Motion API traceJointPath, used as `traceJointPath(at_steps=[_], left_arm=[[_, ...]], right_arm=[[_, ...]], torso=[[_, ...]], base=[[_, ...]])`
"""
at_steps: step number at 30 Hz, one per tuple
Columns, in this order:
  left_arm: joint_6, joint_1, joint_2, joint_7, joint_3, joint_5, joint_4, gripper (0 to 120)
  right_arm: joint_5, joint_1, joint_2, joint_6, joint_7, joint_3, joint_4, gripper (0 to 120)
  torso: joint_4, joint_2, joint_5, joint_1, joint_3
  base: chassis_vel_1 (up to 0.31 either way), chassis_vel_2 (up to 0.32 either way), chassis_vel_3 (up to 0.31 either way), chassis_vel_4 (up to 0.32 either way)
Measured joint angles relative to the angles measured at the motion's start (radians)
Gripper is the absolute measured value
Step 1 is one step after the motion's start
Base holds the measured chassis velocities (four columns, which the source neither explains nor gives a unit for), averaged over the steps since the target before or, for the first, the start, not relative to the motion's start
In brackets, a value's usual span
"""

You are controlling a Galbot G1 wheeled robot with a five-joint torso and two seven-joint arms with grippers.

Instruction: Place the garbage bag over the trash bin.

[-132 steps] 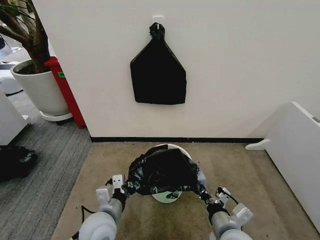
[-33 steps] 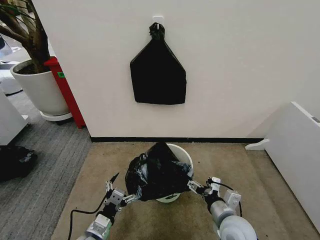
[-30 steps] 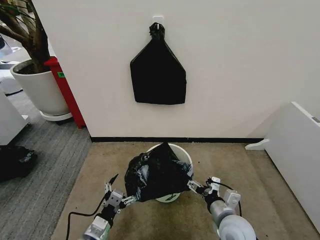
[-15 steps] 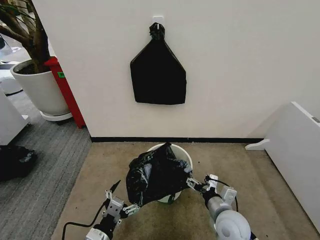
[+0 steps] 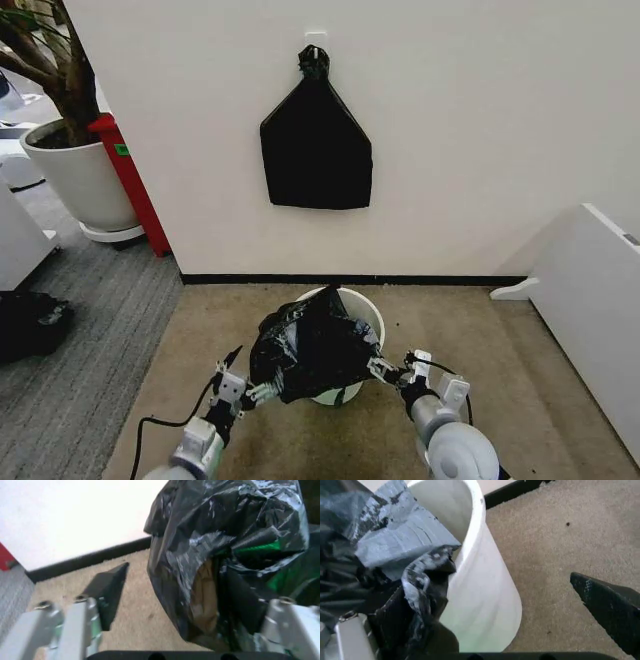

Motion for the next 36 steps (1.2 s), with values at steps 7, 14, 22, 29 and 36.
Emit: traceJointPath(at_steps=[7,14,22,29,36], left_arm=[[0.006,0.014,-0.016,-0.014,-0.003,-0.022,-0.009,43],[0.015,-0.006,-0.029,-0.033,-0.023,-0.049,-0.004,15],[0.032,-0.006,-0.046,-0.055,-0.027,-0.073,-0.004,0],[0.043,-0.007,-0.058,-0.06,-0.02,-0.081,-0.007,0],[0.043,0.021,-0.06,-0.059,-0.019,-0.073,-0.028,0]], right_arm=[[0.0,-0.036,0.001,0.007,0.022,0.022,0.056,100],[-0.001,-0.072,0.007,0.013,0.038,0.056,0.094,100],[-0.009,-0.075,0.027,0.019,0.043,0.089,0.08,100],[-0.027,-0.093,0.032,0.022,0.045,0.117,0.085,100],[-0.031,-0.146,0.022,0.015,0.062,0.124,0.241,100]], torso=[[0.0001,0.0,0.0,0.0,0.0],[0.0,0.0,0.0,0.0,0.0],[0.0,0.0,0.0,0.0,0.0],[0.0,0.0,0.0002,0.0,0.0],[0.0,0.0,0.0,0.0,0.0]], base=[[0.0,0.0,0.0,0.0],[0.0,0.0,0.0,0.0],[0.0,0.0,0.0,0.0],[0.0,0.0,0.0,0.0],[0.0,0.0,0.0,0.0]])
